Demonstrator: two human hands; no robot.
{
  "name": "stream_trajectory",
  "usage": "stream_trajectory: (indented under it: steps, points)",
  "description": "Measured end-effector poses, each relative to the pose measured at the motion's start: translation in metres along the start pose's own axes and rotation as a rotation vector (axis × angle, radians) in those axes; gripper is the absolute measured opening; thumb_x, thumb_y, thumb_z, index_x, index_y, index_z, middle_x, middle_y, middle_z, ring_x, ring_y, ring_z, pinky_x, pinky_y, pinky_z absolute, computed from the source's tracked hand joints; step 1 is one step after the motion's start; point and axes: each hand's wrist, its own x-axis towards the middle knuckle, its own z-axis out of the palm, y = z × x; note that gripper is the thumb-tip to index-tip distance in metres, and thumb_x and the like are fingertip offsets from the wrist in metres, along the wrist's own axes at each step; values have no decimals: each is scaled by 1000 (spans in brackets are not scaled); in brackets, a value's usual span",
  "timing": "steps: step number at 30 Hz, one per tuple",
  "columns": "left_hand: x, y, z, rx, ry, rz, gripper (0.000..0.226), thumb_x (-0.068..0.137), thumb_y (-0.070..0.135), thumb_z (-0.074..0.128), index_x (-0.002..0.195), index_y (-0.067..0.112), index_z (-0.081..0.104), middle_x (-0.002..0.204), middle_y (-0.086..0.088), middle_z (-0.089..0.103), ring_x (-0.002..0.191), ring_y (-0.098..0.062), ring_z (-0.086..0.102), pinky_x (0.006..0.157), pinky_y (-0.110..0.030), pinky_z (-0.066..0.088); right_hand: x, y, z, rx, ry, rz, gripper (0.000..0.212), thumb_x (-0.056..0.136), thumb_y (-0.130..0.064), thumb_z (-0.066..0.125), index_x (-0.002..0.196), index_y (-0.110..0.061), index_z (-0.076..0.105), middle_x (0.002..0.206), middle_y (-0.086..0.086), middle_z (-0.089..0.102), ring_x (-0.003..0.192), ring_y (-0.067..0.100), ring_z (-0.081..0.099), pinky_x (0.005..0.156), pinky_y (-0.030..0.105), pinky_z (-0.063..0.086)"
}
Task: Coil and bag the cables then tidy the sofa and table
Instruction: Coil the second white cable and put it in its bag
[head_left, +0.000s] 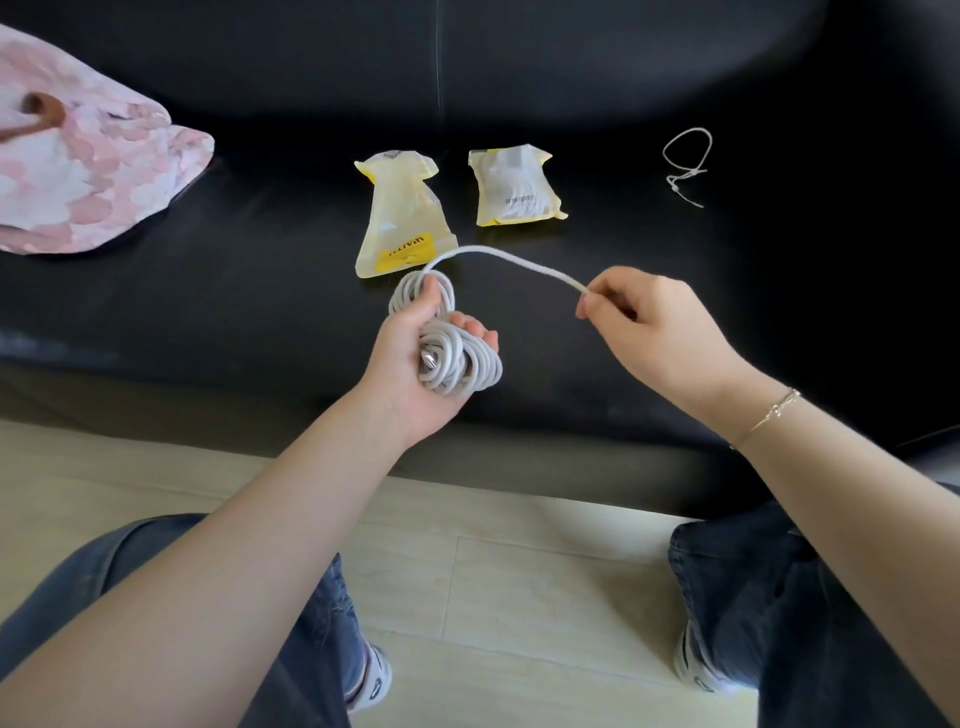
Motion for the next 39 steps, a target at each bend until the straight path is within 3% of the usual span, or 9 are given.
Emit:
stream_trajectory:
  steps: [3,7,12,14,19,24,27,33,39]
  points:
    - [1,-5,-2,54,-36,1,30,93,35,64,78,9,60,63,0,54,57,-12,59,69,-33,57,-3,-2,3,-67,37,-43,18,97,-23,47,86,-22,60,54,-6,48,47,11,42,51,28,33]
    - [1,-6,-3,206,-85,18,22,87,26,70,75,10,62,75,-3,65,84,-17,71,90,-38,56,-10,-5,12,-251,-184,-116,19,98,-24,47,85,-27,60,62,-5,53,57,9,48,61,32,42]
    - [0,-6,-3,190,-221,-61,21,90,25,64,78,10,56,111,-10,71,121,-24,61,103,-44,46,-13,-7,19,-260,-312,-127,21,97,-21,47,84,-27,63,54,-12,47,58,1,49,53,14,35]
    - [-3,-6,-1,140,-246,-91,17,86,24,65,86,8,57,116,-11,70,120,-25,61,105,-44,45,-13,-7,18,-271,-336,-128,21,98,-25,47,87,-27,65,56,-13,48,56,4,49,50,15,33]
    - [-3,-4,-1,88,-195,-77,19,78,24,71,76,8,63,85,-7,68,104,-22,68,94,-41,53,-15,-7,19,-262,-415,-166,28,100,-35,46,88,-22,68,59,-7,52,56,9,49,50,18,32]
    - [1,-3,-2,156,-16,66,10,88,23,70,86,14,67,75,0,65,68,-13,70,77,-33,58,-13,1,17,-271,-411,-198,38,97,-42,48,79,-13,66,70,3,61,59,14,49,57,29,40]
    - [2,-3,-3,211,24,100,9,89,19,69,85,14,63,72,0,59,59,-11,64,65,-29,54,-12,6,17,-326,-372,-293,36,96,-40,51,79,-16,70,80,-4,62,77,14,56,73,32,46]
    - [-3,-3,-2,481,4,15,9,85,12,71,90,12,63,71,-3,57,65,-16,62,63,-29,55,-13,11,15,-281,-277,-272,17,94,-25,54,93,-24,72,87,-14,61,89,8,52,80,32,49]
    - [0,-23,-3,1037,-18,61,25,79,14,78,102,20,68,99,-10,70,99,-26,68,92,-42,53,-11,12,-2,26,-43,-106,13,92,-21,61,99,-23,72,86,-12,68,77,8,61,76,26,52]
